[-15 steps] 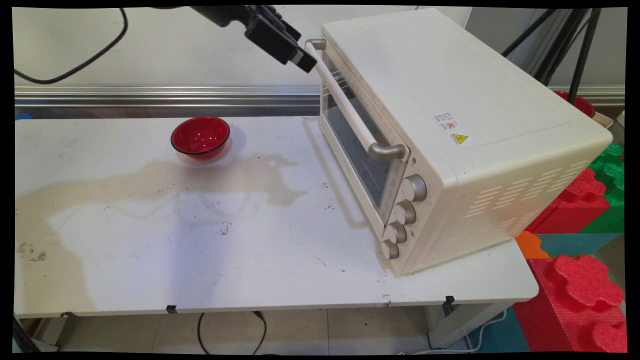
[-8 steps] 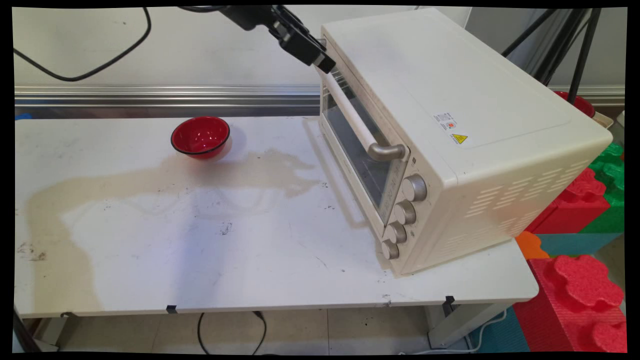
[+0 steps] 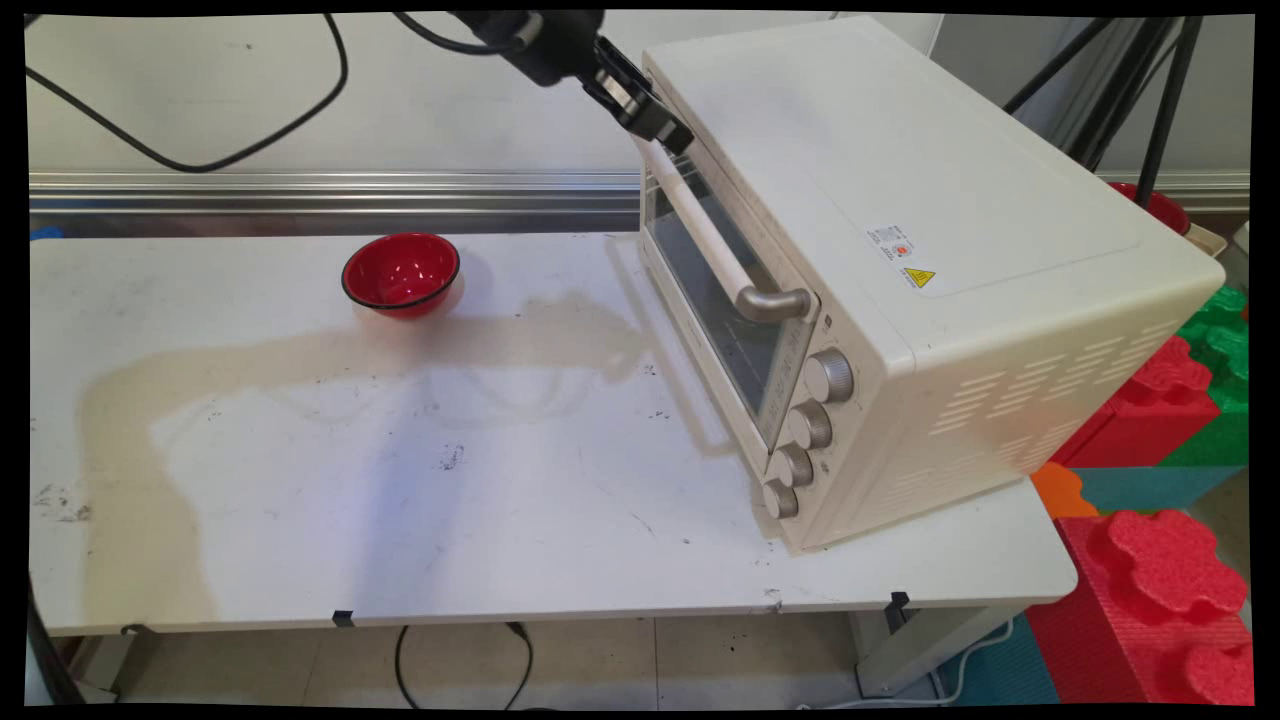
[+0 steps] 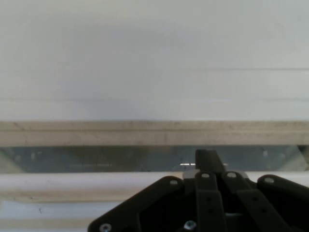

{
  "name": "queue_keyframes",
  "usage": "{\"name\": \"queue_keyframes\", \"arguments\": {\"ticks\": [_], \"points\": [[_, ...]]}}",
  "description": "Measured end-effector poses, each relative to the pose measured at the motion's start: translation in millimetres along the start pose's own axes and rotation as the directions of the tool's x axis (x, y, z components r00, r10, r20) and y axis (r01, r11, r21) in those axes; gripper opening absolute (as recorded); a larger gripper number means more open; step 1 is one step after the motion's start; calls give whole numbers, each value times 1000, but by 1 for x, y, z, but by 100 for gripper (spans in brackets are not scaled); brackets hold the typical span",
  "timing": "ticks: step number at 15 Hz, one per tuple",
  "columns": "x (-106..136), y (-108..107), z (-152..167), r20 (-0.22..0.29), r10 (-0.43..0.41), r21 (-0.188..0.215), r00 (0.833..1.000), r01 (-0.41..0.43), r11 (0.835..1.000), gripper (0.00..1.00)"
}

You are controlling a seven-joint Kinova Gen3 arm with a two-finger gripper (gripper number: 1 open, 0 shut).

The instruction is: Open the oven

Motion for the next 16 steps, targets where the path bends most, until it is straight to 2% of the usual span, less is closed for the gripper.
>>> {"name": "queue_keyframes", "arguments": {"ticks": [10, 16], "points": [[-2, 1, 50, 14, 26, 14, 1000, -26, 1000, 0], [-10, 2, 64, 32, 44, 23, 999, -45, 999, 0]]}}
